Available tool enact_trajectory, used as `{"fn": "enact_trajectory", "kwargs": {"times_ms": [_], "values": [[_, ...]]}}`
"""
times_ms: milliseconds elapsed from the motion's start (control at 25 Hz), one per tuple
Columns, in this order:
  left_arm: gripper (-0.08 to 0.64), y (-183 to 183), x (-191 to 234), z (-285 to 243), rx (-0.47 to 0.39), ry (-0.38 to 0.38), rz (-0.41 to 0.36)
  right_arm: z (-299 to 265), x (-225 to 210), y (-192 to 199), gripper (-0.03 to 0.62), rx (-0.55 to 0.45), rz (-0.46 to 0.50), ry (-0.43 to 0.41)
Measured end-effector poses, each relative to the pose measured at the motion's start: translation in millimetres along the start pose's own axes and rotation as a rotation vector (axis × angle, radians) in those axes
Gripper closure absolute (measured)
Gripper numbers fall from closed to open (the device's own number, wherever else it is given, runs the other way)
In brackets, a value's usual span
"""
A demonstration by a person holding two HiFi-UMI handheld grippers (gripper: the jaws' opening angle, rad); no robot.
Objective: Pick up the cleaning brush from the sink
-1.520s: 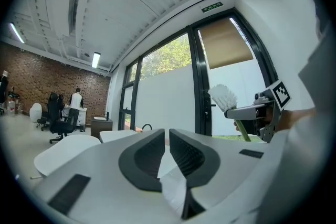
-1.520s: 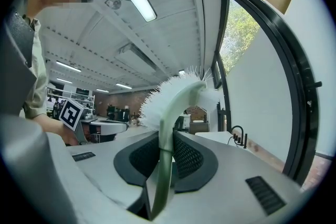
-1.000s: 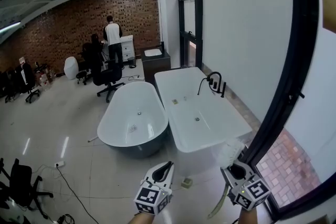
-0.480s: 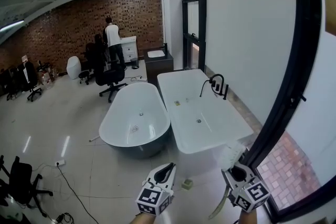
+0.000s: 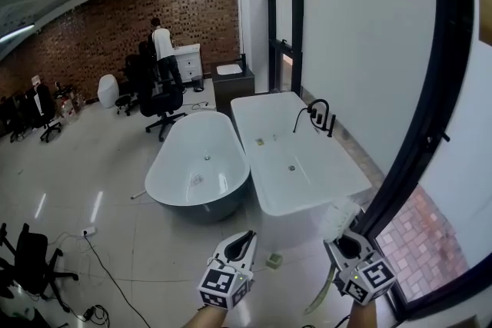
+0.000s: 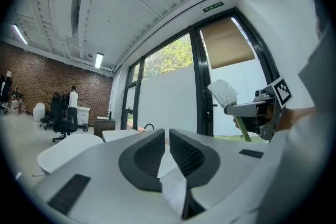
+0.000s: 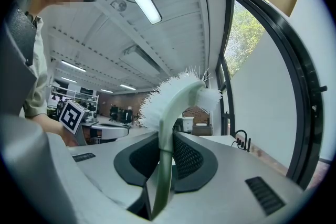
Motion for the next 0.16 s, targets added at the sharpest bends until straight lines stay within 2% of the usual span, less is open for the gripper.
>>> {"fn": "enact_trajectory", "kwargs": {"times_ms": [160], "values": [[0.538, -1.8, 6.1, -1.0, -0.015, -0.001, -0.005, -9.5, 0.0, -0.2, 0.555, -0.012, 0.01, -0.006]]}}
Point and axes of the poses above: the fingertips, and each gripper's own axes: z backward along the fingers, x to its left, y out of its underside, the point moved 5 cm from there along z, backward along the fingers, and after that the axes turned 3 degrees about x, right-handed, at the moved point
